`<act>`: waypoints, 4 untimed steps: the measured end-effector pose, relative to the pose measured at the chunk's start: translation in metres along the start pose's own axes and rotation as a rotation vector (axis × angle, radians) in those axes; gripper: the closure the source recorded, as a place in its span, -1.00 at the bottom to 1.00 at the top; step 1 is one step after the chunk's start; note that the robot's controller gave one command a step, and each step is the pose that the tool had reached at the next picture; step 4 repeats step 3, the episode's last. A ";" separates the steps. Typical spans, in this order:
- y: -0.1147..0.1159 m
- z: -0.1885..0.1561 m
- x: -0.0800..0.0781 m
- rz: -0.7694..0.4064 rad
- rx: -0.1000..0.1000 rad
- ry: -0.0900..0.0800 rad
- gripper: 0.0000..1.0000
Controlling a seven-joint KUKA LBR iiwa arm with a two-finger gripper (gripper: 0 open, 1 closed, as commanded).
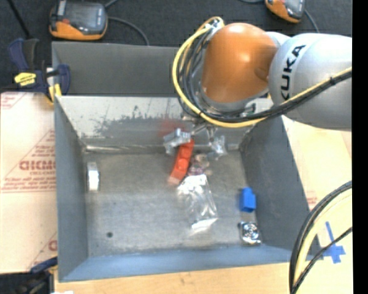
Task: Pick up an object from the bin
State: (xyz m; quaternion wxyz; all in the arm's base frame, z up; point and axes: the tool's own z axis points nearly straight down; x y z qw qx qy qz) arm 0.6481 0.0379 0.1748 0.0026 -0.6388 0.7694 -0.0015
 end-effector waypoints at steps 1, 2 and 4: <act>0.000 0.089 -0.004 0.282 -0.003 -0.002 -1.00; -0.001 0.087 -0.005 0.284 -0.001 -0.004 1.00; 0.022 -0.036 -0.028 0.280 0.006 -0.003 1.00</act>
Offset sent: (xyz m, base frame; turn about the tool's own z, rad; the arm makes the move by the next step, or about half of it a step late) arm 0.0003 0.0047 -0.0890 0.2813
